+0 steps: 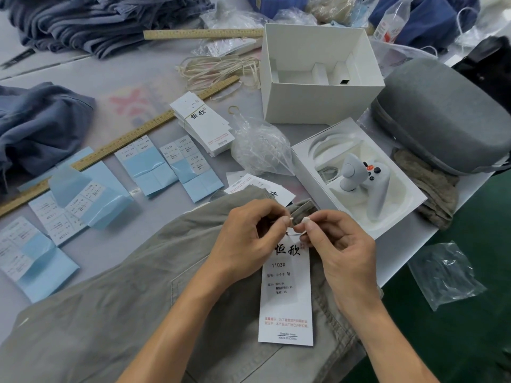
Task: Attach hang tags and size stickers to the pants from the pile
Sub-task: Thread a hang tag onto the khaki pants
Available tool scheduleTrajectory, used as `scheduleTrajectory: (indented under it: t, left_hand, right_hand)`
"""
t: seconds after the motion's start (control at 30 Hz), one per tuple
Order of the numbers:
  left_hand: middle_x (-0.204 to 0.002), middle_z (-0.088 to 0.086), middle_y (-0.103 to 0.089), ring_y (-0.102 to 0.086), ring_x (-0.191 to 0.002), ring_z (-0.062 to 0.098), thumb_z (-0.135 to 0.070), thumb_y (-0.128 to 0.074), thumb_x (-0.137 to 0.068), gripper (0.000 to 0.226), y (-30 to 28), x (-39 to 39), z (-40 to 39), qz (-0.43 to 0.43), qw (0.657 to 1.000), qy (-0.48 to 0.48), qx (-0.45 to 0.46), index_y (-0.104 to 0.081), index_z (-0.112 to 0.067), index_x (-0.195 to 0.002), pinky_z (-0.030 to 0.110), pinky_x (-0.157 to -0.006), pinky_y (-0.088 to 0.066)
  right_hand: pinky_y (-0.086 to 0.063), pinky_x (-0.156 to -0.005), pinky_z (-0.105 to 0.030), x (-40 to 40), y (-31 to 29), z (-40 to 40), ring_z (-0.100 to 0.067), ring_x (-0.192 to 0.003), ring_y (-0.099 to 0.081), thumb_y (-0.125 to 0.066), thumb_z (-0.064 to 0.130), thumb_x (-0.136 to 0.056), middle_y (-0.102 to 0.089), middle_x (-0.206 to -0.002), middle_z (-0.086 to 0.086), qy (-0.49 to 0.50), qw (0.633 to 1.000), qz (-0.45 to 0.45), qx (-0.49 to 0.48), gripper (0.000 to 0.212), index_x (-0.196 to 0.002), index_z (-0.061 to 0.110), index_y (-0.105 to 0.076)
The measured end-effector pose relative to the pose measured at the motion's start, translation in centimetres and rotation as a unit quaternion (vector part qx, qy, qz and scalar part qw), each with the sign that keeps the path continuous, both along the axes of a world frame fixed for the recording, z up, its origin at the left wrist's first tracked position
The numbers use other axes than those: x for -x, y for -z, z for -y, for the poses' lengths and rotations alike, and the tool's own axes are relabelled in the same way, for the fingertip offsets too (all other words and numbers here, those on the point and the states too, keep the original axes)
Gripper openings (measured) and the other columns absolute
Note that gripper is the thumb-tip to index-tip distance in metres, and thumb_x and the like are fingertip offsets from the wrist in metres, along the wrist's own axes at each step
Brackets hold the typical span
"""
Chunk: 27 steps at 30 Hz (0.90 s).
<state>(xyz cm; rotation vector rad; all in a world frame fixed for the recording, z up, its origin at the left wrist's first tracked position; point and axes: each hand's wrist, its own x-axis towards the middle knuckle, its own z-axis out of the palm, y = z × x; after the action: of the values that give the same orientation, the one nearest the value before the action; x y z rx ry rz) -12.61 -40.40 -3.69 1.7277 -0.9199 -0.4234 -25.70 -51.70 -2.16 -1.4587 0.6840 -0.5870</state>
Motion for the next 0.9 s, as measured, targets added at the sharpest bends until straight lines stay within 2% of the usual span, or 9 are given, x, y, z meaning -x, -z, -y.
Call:
scheduleTrajectory:
  t: [0.27, 0.43, 0.6, 0.9]
  left_hand:
    - [-0.079, -0.014, -0.067, -0.061, -0.073, 0.011, -0.021, -0.066, -0.094, 0.008, -0.06, 0.07, -0.11, 0.003, 1.0, 0.008, 0.005, -0.071, -0.019, -0.089, 0.02, -0.065, -0.043]
    - [-0.079, -0.014, -0.067, -0.062, -0.073, 0.01, -0.021, -0.067, -0.094, 0.007, -0.01, 0.0, -0.1, 0.0, 1.0, 0.012, 0.008, -0.072, -0.018, -0.09, 0.019, -0.065, -0.043]
    - [-0.079, -0.014, -0.066, -0.061, -0.072, 0.009, -0.018, -0.068, -0.094, 0.005, 0.07, 0.02, -0.1, 0.002, 1.0, 0.013, 0.016, -0.072, -0.019, -0.091, 0.016, -0.064, -0.041]
    - [-0.076, -0.015, -0.064, -0.058, -0.066, 0.009, -0.02, -0.067, -0.096, 0.007, 0.21, -0.06, -0.09, -0.009, 1.0, 0.012, 0.017, -0.071, -0.021, -0.091, 0.015, -0.062, -0.038]
  right_hand:
    - [-0.059, -0.074, -0.025, 0.04, -0.31, -0.24, -0.021, -0.083, -0.072, -0.072, 0.012, -0.092, -0.075, -0.089, -0.006, -0.01, 0.999, -0.026, 0.034, 0.012, -0.093, 0.025, -0.073]
    - [-0.057, -0.074, -0.02, -0.07, -0.56, -0.38, -0.018, -0.084, -0.074, -0.07, 0.01, -0.092, -0.077, -0.088, -0.006, -0.006, 1.0, -0.012, 0.017, 0.007, -0.093, 0.016, -0.073]
    - [-0.057, -0.074, -0.02, 0.01, -0.45, -0.24, -0.018, -0.084, -0.074, -0.068, 0.001, -0.093, -0.077, -0.09, -0.006, -0.006, 1.0, -0.011, 0.021, 0.01, -0.095, 0.011, -0.071]
    - [-0.059, -0.076, -0.026, 0.04, -0.12, 0.23, -0.025, -0.09, -0.074, -0.073, 0.01, -0.092, -0.077, -0.094, -0.008, -0.009, 1.0, -0.005, 0.023, 0.013, -0.094, 0.022, -0.073]
